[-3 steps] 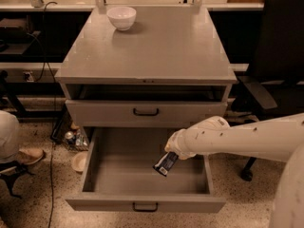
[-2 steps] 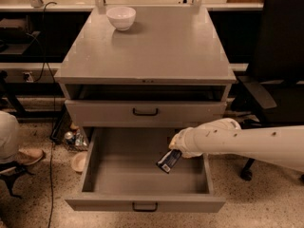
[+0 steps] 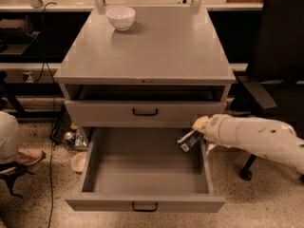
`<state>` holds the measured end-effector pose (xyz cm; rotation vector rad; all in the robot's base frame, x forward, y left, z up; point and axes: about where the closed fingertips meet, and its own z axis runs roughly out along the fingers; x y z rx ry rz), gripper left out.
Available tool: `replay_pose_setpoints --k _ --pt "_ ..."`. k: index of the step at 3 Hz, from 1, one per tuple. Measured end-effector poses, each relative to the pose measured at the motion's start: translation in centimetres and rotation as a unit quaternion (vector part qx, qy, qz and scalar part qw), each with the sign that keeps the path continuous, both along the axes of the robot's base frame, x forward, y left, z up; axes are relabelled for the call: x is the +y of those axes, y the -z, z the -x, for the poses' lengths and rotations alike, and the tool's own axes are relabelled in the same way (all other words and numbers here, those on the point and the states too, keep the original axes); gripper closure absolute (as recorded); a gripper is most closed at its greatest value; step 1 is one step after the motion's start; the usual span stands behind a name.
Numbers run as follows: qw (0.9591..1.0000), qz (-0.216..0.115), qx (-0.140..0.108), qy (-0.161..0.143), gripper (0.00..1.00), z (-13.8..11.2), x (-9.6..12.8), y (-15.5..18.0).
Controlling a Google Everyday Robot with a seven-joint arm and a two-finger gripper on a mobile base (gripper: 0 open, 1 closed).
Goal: Pick rxbar blueberry from middle drawer and place on counter
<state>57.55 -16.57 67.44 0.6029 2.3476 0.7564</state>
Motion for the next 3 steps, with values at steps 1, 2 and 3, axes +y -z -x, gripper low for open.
replay_pose_setpoints --k 1,2,3 --pt "0.9987 -0.004 -0.049 0.017 1.00 0.4 -2.5 -3.8" --pt "0.9987 -0.007 -0.049 0.015 1.00 0.3 -2.3 -3.9" --pt "0.9972 -0.020 -0.070 0.016 1.00 -0.5 -3.3 -6.7"
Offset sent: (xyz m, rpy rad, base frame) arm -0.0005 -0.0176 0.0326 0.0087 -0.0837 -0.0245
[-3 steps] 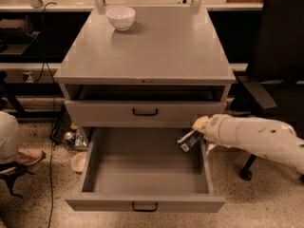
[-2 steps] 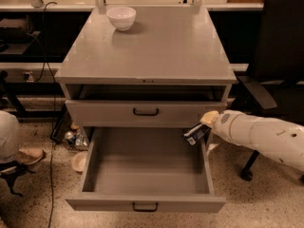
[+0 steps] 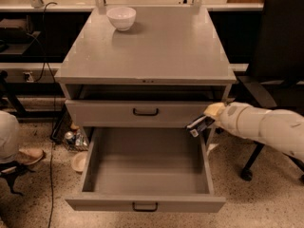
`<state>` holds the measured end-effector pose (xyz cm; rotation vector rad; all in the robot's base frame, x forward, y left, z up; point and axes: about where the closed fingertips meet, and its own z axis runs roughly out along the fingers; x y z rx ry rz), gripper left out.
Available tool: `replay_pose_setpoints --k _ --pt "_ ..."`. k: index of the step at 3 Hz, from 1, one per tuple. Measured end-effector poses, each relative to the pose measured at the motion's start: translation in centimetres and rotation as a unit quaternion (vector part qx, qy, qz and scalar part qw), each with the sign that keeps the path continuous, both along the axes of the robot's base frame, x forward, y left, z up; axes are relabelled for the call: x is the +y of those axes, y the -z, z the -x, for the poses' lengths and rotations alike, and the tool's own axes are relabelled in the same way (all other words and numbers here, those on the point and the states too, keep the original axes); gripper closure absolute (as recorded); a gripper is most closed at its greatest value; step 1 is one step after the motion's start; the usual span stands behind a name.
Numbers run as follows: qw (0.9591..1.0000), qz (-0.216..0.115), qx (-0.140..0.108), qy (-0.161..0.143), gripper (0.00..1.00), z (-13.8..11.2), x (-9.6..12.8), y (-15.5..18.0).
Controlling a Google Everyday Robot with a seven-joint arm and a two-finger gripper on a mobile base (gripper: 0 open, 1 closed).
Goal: Pick rxbar blueberry from middle drawer and place on counter
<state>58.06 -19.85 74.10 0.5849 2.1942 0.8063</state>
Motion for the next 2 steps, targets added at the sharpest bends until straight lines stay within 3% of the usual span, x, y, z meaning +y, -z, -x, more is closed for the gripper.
replay_pose_setpoints --k 1,2 --pt "0.9980 -0.007 -0.063 0.003 1.00 -1.0 -1.5 -6.5" --pt "0.9919 -0.002 -0.127 0.005 1.00 -1.1 -2.7 -12.7"
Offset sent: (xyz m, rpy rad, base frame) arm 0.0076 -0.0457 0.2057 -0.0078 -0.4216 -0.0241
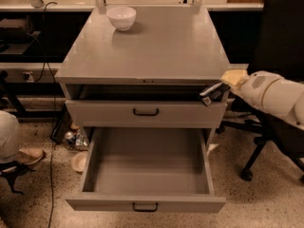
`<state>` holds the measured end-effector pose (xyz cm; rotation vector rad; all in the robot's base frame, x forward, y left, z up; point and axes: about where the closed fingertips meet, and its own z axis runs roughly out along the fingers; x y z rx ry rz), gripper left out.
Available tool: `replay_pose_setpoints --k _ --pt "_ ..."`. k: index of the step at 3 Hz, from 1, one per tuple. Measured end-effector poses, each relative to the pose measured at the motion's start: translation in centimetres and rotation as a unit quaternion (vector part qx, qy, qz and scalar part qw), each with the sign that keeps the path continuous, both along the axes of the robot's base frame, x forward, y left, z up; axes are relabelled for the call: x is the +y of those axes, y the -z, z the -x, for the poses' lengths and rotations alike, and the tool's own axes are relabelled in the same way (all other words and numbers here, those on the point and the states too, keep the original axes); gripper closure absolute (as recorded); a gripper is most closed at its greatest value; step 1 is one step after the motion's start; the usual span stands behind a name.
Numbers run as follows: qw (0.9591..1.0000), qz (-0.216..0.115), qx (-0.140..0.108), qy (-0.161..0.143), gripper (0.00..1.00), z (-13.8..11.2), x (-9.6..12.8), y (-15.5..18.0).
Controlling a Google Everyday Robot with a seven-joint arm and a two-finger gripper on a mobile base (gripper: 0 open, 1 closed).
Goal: Pick rxbar blueberry from middle drawer and place on counter
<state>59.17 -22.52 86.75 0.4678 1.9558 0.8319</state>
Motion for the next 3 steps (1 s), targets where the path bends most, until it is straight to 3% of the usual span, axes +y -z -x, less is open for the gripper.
replay_pose_setpoints --k 3 --pt "0.9995 -0.009 -0.030 -0.010 1.00 -0.79 0.52 -2.41"
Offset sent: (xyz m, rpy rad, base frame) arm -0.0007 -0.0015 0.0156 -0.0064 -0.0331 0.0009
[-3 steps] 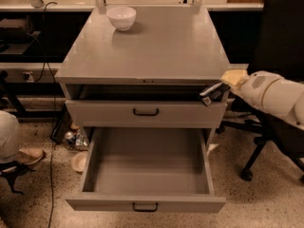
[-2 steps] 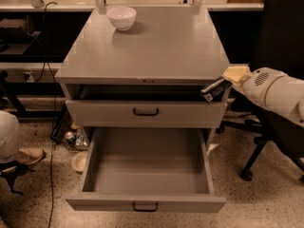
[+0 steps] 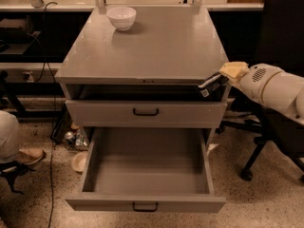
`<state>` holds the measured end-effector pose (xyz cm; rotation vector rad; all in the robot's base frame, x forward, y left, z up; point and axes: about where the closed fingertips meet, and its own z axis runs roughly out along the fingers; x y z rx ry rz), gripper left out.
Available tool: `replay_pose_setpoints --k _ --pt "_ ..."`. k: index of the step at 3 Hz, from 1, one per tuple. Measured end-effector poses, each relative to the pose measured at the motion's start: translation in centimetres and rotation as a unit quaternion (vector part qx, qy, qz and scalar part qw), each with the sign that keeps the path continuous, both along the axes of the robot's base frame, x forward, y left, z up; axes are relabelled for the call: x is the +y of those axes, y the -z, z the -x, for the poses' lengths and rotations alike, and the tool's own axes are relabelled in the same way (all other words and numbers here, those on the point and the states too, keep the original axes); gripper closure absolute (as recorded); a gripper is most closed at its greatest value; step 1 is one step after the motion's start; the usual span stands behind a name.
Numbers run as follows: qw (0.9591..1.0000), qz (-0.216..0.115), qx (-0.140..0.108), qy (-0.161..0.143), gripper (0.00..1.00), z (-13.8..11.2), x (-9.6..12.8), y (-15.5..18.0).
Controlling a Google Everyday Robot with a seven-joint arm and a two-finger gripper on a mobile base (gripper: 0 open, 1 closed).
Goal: Pick rxbar blueberry from middle drawer and place on counter
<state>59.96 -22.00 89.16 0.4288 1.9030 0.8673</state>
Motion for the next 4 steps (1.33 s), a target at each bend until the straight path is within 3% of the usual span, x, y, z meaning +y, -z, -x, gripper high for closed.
replay_pose_setpoints --k 1,3,4 --pt "0.9992 0.008 -0.038 -0.011 1.00 -2.3 0.8 -2.5" --pt "0.9913 0.058 -0.118 -0.014 1.00 -8.4 4.1 -6.1" --pt "0.9899 0.052 -0.130 -0.021 1.00 -12.1 6.1 -6.3"
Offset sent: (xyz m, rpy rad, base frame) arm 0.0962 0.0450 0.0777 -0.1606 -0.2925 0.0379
